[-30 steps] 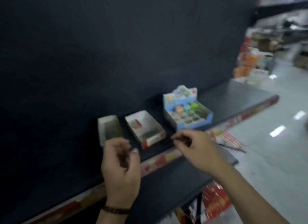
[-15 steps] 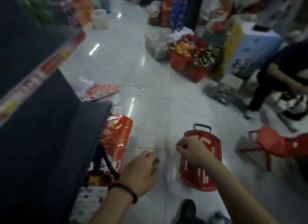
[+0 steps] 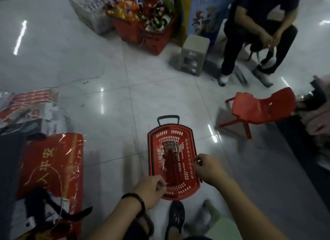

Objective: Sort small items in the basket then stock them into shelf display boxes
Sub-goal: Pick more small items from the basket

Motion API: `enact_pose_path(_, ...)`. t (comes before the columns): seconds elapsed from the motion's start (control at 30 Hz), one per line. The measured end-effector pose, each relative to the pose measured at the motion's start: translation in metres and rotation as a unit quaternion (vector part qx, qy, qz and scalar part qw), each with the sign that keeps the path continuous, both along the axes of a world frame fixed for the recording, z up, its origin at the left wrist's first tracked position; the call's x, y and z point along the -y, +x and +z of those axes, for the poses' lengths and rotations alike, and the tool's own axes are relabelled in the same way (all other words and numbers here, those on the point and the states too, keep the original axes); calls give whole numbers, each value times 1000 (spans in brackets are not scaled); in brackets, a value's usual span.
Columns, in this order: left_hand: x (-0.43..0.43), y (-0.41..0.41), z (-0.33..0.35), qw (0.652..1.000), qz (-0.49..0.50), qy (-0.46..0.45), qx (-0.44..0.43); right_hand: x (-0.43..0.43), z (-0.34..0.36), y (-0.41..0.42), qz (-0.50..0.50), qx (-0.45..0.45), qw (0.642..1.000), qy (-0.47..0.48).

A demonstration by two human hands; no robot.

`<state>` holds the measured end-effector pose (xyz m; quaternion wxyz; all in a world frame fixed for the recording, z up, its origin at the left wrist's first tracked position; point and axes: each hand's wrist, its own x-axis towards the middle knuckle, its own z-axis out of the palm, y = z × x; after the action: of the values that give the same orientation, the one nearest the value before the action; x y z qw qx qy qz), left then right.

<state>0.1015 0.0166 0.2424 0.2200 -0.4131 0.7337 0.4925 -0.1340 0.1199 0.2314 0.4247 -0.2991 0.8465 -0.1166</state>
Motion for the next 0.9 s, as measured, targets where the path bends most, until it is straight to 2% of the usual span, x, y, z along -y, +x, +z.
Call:
enact_pose_path(0.2, 46, -64, -122, 993, 8, 95, 64, 48, -104, -49, 28, 2, 998, 63)
enact_pose_path(0.4, 93, -121, -274, 987, 50, 104, 108, 95, -235, -107, 103, -91, 987, 77)
enact_pose_path(0.57, 104, -174, -427, 983, 100, 92, 123, 124, -368, -151, 178, -244, 953, -18)
enact_pose_path(0.67, 107, -212, -516, 983, 120, 86, 108, 138, -431, -171, 197, -280, 937, -73)
enact_pose_path(0.83, 109, -265, -629, 961, 222, 29, 164, 136, -479, -176, 123, -327, 919, -183)
enact_pose_path(0.9, 103, -280, -663, 936, 291, -5, 198, 132, -487, -175, 109, -335, 912, -211)
